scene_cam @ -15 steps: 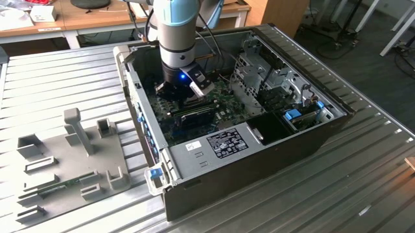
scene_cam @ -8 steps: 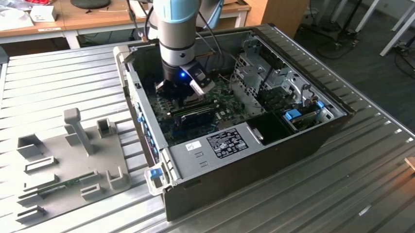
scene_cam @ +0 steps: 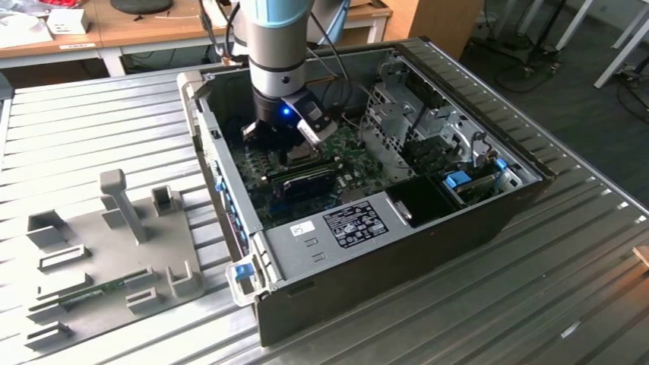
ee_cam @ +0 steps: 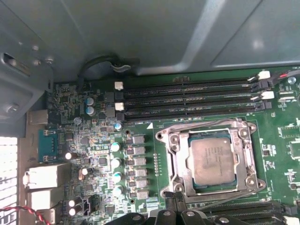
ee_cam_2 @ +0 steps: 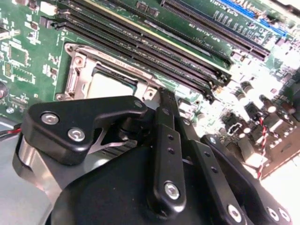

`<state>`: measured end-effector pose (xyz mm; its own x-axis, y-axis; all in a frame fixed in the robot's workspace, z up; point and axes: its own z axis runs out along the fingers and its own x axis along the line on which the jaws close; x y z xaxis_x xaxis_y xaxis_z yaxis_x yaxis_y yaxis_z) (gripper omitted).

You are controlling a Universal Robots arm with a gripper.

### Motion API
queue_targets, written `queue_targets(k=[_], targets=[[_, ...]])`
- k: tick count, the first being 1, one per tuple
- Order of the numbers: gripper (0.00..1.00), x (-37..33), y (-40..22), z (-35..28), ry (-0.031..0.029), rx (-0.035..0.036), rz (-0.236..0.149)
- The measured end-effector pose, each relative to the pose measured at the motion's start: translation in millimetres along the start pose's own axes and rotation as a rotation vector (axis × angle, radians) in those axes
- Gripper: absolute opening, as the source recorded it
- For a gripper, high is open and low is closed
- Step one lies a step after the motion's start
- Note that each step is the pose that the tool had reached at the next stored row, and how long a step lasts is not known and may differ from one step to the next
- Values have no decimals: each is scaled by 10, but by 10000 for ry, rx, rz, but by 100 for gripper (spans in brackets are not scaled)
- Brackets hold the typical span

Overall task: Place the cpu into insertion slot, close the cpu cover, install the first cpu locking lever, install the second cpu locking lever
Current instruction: 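Install the second cpu locking lever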

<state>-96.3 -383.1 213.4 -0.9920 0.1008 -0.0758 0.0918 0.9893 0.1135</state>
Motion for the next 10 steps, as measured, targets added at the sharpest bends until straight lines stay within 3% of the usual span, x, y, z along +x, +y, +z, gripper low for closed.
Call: queue_targets(k=[10], targets=[[10,-10,15,-128,0,-1,0]])
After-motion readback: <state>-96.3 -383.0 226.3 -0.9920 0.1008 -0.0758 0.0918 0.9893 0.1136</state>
